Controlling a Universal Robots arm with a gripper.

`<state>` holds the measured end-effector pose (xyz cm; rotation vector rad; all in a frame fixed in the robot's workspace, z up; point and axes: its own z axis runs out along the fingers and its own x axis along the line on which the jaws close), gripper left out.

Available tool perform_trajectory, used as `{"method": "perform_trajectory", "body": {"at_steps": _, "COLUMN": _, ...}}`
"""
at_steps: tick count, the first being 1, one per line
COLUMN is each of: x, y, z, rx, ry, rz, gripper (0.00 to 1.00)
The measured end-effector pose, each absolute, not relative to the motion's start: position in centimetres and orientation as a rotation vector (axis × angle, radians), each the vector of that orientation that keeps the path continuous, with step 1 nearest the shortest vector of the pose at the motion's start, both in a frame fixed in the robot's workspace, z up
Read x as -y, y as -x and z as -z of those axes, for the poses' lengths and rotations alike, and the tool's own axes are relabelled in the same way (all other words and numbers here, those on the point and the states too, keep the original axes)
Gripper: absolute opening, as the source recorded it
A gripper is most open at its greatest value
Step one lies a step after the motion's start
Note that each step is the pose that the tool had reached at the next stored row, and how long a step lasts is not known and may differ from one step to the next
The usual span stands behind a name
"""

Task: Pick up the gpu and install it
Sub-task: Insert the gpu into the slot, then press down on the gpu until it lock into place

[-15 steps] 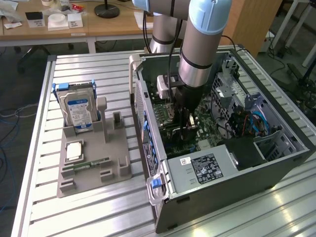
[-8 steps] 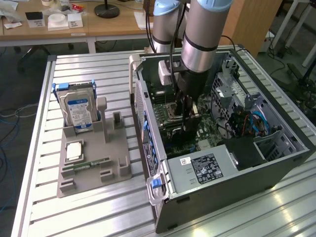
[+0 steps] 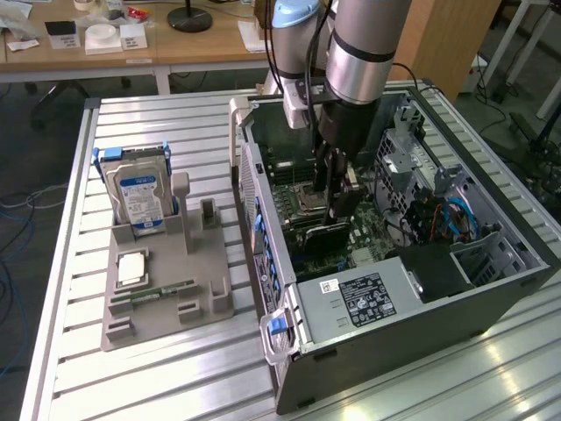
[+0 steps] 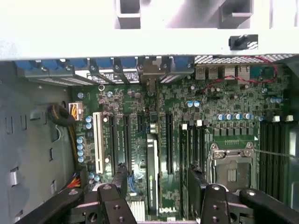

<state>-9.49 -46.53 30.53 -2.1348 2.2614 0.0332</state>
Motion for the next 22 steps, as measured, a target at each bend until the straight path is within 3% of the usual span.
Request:
{"method": "perform_trajectory", "body": {"at_steps": 16, "x": 46.53, "y": 9.49, "z": -30.54, "rx": -2.261, "ry": 2.135, "rz": -0.033, "gripper": 0.63}}
{"method": "perform_trajectory", "body": {"at_steps": 20, "x": 46.53, "y": 9.49, "z": -30.54, "rx": -2.261, "ry": 2.135, "rz": -0.033, "gripper": 0.49}}
{"method": "perform_trajectory", "body": {"at_steps": 22, "x": 46.53, "y": 9.49, "z": -30.54, "rx": -2.261, "ry": 2.135, "rz": -0.033, "gripper": 0.49}}
